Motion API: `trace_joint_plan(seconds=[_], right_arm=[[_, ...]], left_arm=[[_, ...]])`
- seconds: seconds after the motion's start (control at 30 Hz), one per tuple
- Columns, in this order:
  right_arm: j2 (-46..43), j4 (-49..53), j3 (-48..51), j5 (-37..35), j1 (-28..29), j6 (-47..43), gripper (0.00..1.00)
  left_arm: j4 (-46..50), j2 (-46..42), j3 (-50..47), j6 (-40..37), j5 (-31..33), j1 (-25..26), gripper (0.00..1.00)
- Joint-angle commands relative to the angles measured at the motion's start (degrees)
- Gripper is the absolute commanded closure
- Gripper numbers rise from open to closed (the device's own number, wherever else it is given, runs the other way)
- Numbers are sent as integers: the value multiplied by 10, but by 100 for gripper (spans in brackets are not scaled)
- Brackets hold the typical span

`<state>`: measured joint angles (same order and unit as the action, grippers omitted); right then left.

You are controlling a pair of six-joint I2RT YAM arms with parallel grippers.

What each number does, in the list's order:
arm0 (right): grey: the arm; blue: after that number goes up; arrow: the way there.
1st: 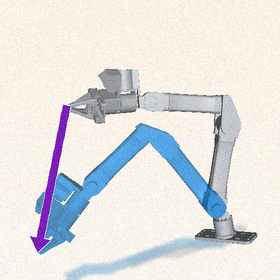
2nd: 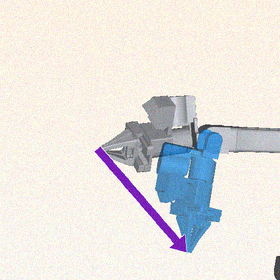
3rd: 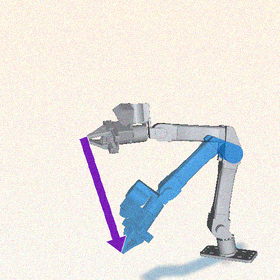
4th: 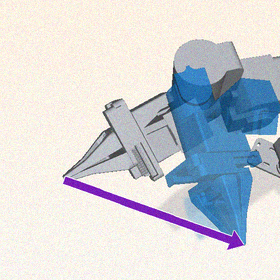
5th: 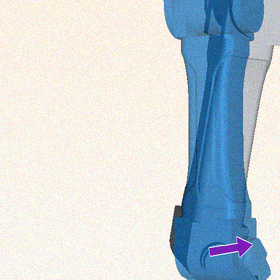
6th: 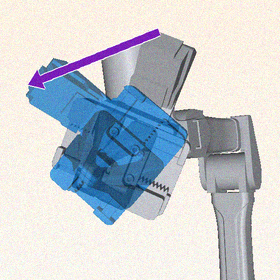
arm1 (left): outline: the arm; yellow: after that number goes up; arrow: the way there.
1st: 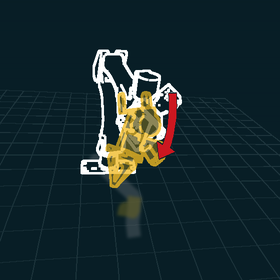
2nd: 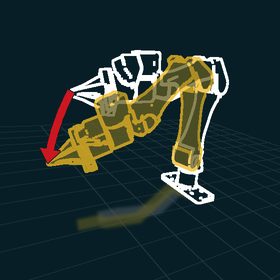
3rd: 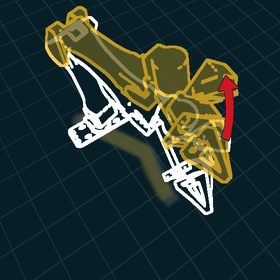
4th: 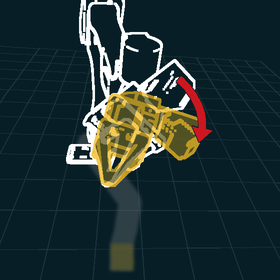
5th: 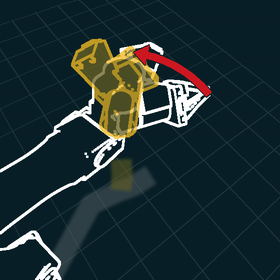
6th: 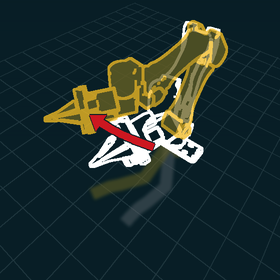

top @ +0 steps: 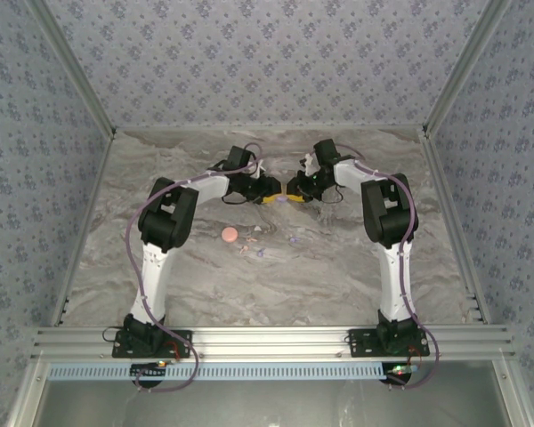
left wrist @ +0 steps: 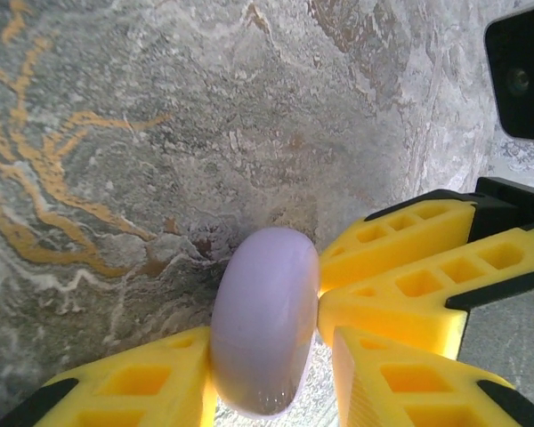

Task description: Insert the wireless bluetooth earbuds into the charging case

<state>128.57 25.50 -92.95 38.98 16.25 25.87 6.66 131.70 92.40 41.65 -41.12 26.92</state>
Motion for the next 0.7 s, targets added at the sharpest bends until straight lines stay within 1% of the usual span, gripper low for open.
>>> trace_joint_plan(seconds=[0.0,0.2,0.27,0.33,0.47,0.53,0.67], right_arm=[[6,18,2,6,-3,-13,78],[2,20,6,6,-3,-16,78],[-4,20,9,2,-3,-16,78],[-15,16,17,-2,-5,-15,76],[-56,7,38,-16,-11,-19,70],[-75,8,46,-22,-14,-25,68],[-128,12,63,-23,-25,-48,64]], left_arm=[[11,14,11,-7,-19,10,64],[29,11,12,-14,7,10,69],[35,10,15,-16,13,11,75],[41,4,12,-21,23,11,77],[45,-27,-4,-39,50,9,78],[43,-46,-13,-48,60,7,79],[34,-88,-33,-68,58,-1,79]])
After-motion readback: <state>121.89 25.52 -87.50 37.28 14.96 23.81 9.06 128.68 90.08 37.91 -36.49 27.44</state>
